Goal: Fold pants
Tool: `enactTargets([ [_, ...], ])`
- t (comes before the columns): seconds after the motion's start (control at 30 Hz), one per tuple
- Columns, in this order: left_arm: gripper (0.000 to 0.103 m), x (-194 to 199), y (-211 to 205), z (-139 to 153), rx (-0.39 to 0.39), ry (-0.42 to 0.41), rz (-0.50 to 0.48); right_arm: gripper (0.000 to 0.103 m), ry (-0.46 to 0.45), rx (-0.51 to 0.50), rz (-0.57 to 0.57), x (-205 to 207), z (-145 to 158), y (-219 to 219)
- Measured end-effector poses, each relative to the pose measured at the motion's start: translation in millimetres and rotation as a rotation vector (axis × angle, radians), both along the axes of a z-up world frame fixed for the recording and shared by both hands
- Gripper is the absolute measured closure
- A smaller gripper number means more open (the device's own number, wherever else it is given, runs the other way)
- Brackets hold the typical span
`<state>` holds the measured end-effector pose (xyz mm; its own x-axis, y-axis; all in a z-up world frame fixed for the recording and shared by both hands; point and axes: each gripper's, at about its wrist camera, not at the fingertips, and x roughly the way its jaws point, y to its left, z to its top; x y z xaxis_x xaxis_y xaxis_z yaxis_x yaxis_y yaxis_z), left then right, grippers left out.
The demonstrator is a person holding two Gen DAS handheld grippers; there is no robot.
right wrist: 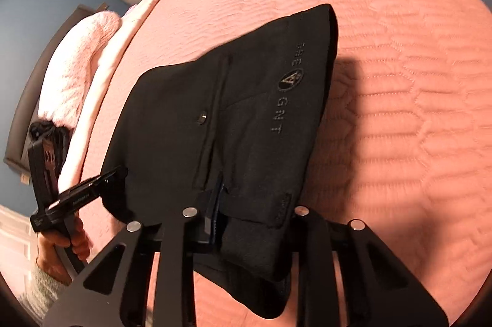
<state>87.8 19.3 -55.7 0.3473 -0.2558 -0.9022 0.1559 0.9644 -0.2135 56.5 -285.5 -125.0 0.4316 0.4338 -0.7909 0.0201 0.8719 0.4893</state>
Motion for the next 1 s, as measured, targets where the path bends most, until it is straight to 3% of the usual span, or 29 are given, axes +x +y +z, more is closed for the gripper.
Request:
enactTargets([
  [0.1, 0.085, -37, 3, 2, -0.015, 0.036, -0.02, 0.08, 0.037, 0.001, 0.022, -31, 3, -1],
  [0.17, 0.081, -66, 1, -5, -0.008, 0.062, -0.021, 0.079, 0.054, -0.013, 0.041, -54, -10, -2],
  [0.2, 0.071, -77, -1, -13, 0.016, 0.065, -0.012, 0.074, 0.06, -0.031, 0.041, -59, -20, -1],
  [0.23, 0.065, -82, -1, -19, 0.038, 0.054, 0.009, 0.059, 0.064, -0.039, 0.027, -65, -32, -5],
  [0.3, 0.063, -87, 7, -13, 0.03, 0.015, 0.085, 0.055, 0.068, 0.054, -0.087, -77, -36, -28],
  [0.33, 0.064, -88, 9, -3, 0.067, -0.006, 0.11, 0.054, 0.049, 0.054, -0.156, -85, -22, -38],
  [0.4, 0.067, -87, 9, 40, 0.212, -0.169, 0.112, 0.053, -0.035, -0.096, -0.206, -94, 8, -41],
  [0.47, 0.066, -75, -5, 69, 0.266, -0.268, 0.059, 0.058, -0.126, -0.235, -0.154, -84, 39, -24],
  [0.53, 0.06, -53, -30, 76, 0.223, -0.286, -0.009, 0.066, -0.183, -0.239, -0.067, -62, 58, 5],
  [0.57, 0.053, -35, -51, 69, 0.18, -0.276, -0.055, 0.069, -0.205, -0.225, 0.0, -42, 61, 28],
  [0.63, 0.052, -2, -77, 42, 0.164, -0.213, -0.074, 0.077, -0.198, -0.229, 0.094, -11, 50, 60],
  [0.7, 0.05, 40, -93, -13, 0.183, -0.059, -0.05, 0.082, -0.113, -0.252, 0.175, 27, 16, 81],
  [0.73, 0.049, 51, -92, -25, 0.16, -0.071, -0.033, 0.091, -0.073, -0.327, 0.183, 45, -4, 76],
  [0.77, 0.049, 55, -95, -23, 0.165, -0.095, -0.027, 0.103, -0.068, -0.286, 0.155, 50, -11, 58],
  [0.8, 0.05, 58, -94, -17, 0.186, -0.096, -0.037, 0.103, -0.053, -0.215, 0.077, 54, -9, 38],
  [0.83, 0.053, 57, -93, -10, 0.229, -0.111, -0.032, 0.103, -0.051, -0.215, -0.024, 51, -1, 18],
  [0.87, 0.057, 53, -90, 5, 0.297, -0.163, -0.018, 0.103, -0.081, -0.209, -0.085, 43, 13, 3],
  [0.9, 0.057, 46, -85, 20, 0.302, -0.222, -0.015, 0.101, -0.103, -0.222, -0.098, 37, 22, 2],
  [1.0, 0.052, 33, -86, 31, 0.163, -0.211, 0.001, 0.101, -0.104, -0.247, 0.111, 22, 20, 42],
])
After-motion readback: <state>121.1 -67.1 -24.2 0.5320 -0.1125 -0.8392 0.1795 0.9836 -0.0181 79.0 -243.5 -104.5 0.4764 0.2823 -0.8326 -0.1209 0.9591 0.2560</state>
